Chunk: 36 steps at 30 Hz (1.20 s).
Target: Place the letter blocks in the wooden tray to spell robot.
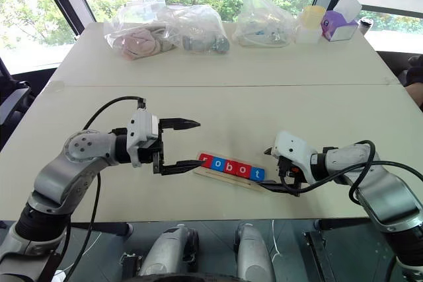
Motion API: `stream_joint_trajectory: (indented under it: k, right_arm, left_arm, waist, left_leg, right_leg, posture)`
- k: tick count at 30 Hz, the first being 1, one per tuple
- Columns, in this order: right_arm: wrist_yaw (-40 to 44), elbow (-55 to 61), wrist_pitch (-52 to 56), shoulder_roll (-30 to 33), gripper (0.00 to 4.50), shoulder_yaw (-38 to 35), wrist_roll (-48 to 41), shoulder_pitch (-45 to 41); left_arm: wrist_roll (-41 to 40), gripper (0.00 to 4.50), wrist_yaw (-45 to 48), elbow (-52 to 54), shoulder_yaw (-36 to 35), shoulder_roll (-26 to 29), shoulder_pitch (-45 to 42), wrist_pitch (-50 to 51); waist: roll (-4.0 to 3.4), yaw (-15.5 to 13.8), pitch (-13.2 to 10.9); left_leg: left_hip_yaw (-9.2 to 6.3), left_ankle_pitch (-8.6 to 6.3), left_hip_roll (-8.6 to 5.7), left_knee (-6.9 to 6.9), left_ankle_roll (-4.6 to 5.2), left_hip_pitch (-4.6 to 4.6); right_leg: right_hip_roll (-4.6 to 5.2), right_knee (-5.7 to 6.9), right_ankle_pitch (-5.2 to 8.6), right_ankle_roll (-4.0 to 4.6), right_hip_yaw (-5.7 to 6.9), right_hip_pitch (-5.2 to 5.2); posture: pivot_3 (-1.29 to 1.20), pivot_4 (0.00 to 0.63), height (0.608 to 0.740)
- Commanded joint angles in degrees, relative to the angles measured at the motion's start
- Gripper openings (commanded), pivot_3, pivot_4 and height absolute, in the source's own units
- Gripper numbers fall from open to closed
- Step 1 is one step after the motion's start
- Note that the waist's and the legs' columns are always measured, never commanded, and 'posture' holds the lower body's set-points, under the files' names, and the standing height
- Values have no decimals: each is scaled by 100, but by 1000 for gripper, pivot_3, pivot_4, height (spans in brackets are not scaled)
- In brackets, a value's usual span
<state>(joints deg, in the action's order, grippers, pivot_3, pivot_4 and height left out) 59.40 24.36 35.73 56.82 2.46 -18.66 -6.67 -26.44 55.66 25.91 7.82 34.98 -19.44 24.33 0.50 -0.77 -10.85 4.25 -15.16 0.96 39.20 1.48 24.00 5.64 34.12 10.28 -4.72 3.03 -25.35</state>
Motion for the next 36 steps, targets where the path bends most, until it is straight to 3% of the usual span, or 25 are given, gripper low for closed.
stream_joint_trajectory:
  k: [1,24,29,36]
  right_arm:
    - [2,-84,-290,96,4470,-77,168,41]
    - [-30,-574,-731,-79,4470,61,564,-145]
    - [195,-506,-667,255,4470,-270,443,36]
    - [341,208,287,525,4470,-1468,-495,256]
  left_arm:
    - [-17,4500,9,107,-29,8,-81,-71]
    - [-29,4500,2,157,-55,22,-31,-67]
    - [-23,4500,15,164,-80,50,24,-96]
    - [-192,4500,118,176,-424,405,236,32]
  waist:
    - [0,0,0]
    - [0,-2,0]
    - [0,-2,0]
    - [0,5,0]
  left_leg:
    - [0,0,0,0,0,0]
    - [0,0,0,0,0,0]
    - [0,0,0,0,0,0]
    - [0,0,2,0,0,-2]
  right_leg:
    - [0,0,0,0,0,0]
    - [0,0,-2,2,0,0]
    - [0,0,0,1,0,0]
    - [-2,2,0,0,0,-1]
  posture:
    - [0,150,740]
    - [0,150,740]
    - [0,150,740]
    - [0,150,740]
